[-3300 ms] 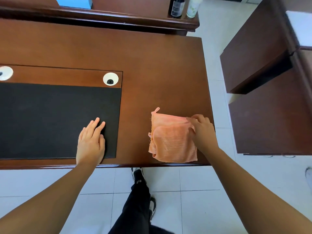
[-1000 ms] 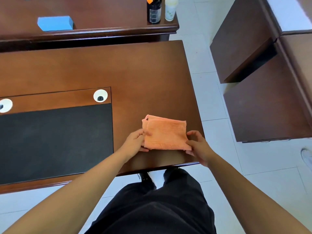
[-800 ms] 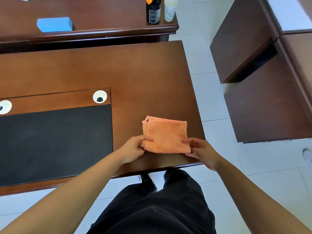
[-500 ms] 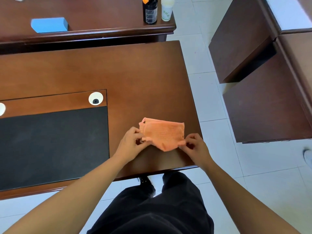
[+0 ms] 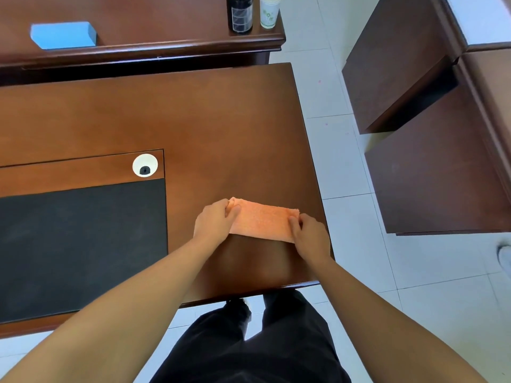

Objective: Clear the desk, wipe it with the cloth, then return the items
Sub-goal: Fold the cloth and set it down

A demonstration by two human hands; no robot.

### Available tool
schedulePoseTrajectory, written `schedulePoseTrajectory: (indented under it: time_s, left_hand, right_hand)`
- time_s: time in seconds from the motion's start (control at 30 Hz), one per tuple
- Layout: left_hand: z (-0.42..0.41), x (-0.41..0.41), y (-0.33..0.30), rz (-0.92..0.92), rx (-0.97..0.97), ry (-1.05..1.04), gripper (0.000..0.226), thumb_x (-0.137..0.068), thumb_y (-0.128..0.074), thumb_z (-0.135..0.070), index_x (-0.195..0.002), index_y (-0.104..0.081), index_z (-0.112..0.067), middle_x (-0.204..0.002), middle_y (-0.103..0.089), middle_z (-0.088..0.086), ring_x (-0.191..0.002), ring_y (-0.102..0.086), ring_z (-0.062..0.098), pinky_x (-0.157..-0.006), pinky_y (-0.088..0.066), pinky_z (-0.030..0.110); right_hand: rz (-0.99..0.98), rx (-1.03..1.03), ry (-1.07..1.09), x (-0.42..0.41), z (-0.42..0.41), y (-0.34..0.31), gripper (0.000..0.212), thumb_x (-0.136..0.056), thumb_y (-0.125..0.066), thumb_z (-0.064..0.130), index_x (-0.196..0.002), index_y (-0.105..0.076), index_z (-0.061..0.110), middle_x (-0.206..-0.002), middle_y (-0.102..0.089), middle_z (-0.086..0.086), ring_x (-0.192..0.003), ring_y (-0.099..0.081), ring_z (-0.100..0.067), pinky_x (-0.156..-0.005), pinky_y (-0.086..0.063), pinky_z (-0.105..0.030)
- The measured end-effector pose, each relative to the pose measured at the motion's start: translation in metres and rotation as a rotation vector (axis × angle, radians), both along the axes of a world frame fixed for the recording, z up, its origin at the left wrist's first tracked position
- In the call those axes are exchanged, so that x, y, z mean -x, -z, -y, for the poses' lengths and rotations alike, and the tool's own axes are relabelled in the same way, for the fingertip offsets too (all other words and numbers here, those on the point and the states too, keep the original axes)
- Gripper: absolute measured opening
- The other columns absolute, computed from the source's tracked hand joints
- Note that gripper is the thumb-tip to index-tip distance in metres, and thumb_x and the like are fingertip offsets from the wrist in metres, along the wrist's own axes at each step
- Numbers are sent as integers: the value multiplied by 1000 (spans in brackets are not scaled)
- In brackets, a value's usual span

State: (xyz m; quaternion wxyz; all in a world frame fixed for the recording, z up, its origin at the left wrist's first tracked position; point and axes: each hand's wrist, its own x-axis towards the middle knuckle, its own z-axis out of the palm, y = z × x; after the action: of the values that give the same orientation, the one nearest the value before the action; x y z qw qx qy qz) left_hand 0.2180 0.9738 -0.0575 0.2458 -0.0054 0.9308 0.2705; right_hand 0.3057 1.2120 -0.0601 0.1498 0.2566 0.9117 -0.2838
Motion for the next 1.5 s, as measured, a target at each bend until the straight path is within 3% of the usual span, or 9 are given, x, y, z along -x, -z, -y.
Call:
schedulePoseTrajectory:
  time_s: [0.5, 0.63, 0.73, 0.8, 0.9, 1.2, 1.27, 1.37, 1.5]
  left_hand:
    - [-4, 6, 2, -134, 78, 112, 32, -102, -59, -49, -85, -47, -25, -67, -53, -5, -70, -61, 32, -61, -37, 36]
    - [-7, 5, 0, -453, 138, 194, 23, -102, -61, -37, -118, -59, -20, -118, -63, 0, -103, -62, 22, -85, -49, 37]
    - [-14, 2, 7, -656, -3, 501, 41, -108, -52, -28, -146, -55, -14, -158, -48, 7, -145, -46, 26, -120, -34, 46]
    - [-20, -2, 14, -569, 61, 713, 55, -112, -37, -35, -163, -35, -14, -172, -26, 7, -160, -22, 24, -129, -19, 50]
    - [-22, -5, 28, -418, 243, 848, 66, -113, -22, -47, -169, -8, -14, -177, -2, 6, -163, 3, 23, -130, -10, 52]
    - [-16, 8, 31, -279, 154, 905, 77, -110, -24, -60, -169, -3, -15, -176, 7, 3, -162, 10, 19, -132, -4, 49]
    - [-12, 14, 18, -256, 121, 795, 83, -106, -41, -61, -169, -11, -15, -177, -3, 6, -163, -5, 21, -131, -14, 46]
    - [-5, 12, 4, -297, 170, 470, 84, -92, -67, -58, -160, -36, -19, -157, -41, 8, -140, -45, 28, -111, -42, 45]
    - [-9, 22, -4, -1, 240, 365, 74, -82, -80, -52, -141, -46, -23, -130, -56, 4, -118, -60, 28, -95, -47, 44]
  right_hand:
    - [91, -116, 165, -8, 15, -8, 40, -108, -46, 46, -105, -69, 14, -107, -62, -5, -93, -64, -21, -71, -50, -31]
    - [-9, -276, 184, -7, 24, -11, 34, -101, -55, 36, -128, -57, 15, -136, -55, -10, -120, -57, -30, -96, -53, -45]
    - [-215, -344, -94, -7, 34, -5, 51, -109, -47, 34, -156, -40, 16, -171, -28, -9, -156, -32, -28, -121, -33, -48]
    - [-218, -341, -326, -4, 39, 5, 60, -114, -36, 40, -167, -25, 14, -178, -9, -8, -165, -7, -24, -131, -15, -49]
    - [-92, -345, -452, -5, 40, 22, 69, -114, -23, 52, -170, -9, 13, -178, 3, -6, -164, 5, -22, -132, -10, -53]
    - [-59, -333, -469, -8, 39, 29, 75, -112, -15, 58, -170, 1, 13, -178, 9, -7, -164, 7, -24, -132, -7, -58]
    - [-59, -340, -362, -9, 35, 17, 79, -111, -25, 60, -170, -3, 13, -178, 4, -9, -165, 2, -26, -132, -4, -57]
    - [-14, -291, -69, -10, 32, 0, 76, -106, -49, 53, -166, -26, 13, -166, -36, -12, -153, -37, -32, -124, -29, -53]
    - [77, -178, -4, -2, 22, -10, 55, -96, -68, 46, -142, -58, 19, -135, -61, -6, -124, -57, -29, -102, -46, -46]
